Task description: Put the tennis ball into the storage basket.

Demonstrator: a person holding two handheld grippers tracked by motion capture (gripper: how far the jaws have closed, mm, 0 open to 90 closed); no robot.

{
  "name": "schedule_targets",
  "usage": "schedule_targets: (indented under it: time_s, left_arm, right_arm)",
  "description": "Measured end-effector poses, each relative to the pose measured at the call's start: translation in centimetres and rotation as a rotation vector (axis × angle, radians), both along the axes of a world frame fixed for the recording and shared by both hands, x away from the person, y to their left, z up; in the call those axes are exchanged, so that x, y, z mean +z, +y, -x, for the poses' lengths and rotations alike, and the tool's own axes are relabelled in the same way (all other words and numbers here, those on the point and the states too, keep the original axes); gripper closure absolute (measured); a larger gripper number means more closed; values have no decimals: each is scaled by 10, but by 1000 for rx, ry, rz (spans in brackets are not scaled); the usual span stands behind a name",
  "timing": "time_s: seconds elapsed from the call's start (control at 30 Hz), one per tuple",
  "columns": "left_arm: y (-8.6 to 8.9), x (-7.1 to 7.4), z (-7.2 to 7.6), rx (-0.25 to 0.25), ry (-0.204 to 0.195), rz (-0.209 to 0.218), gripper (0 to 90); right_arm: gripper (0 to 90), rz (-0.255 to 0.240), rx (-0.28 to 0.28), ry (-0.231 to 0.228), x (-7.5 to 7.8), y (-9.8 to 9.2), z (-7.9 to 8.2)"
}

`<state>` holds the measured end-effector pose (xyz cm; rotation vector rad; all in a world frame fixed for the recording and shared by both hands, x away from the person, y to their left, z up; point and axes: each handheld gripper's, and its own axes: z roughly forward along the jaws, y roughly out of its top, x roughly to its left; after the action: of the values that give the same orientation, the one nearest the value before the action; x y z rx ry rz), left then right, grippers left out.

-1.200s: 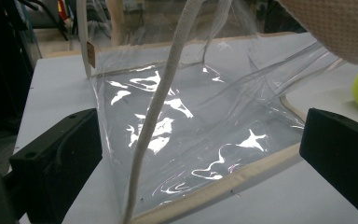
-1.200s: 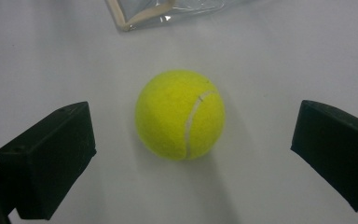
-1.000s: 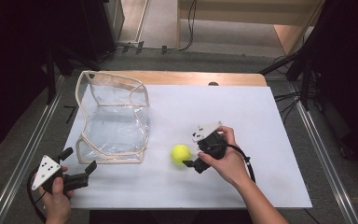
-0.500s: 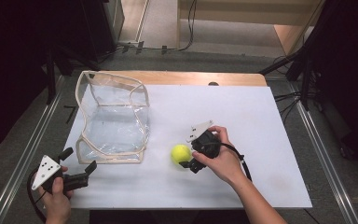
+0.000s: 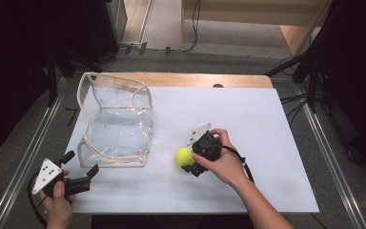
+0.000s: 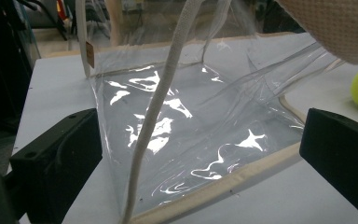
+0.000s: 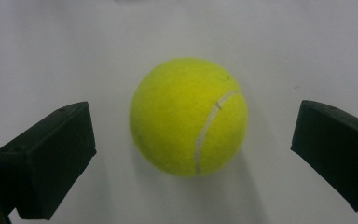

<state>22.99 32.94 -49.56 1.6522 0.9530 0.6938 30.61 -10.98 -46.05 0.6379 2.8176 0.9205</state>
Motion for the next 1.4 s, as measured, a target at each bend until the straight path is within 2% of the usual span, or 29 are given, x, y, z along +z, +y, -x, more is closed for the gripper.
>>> schedule_targets:
  time_s: [0.83,0.93,0.97,1.4]
  left_arm:
    - [1,0,0,1,2,2,0]
    - [1,0,0,0,2,2,0]
    - [1,0,0,0,2,2,0]
    - [0,0,0,-1,4,-1,0]
  right_arm:
    - [0,83,21,34,-8,15,-5]
    - [0,86,34,26,-10,16,-8]
    - [0,91,23,41,-10,16,-7]
    - [0,112,23,59,-17,22,-9]
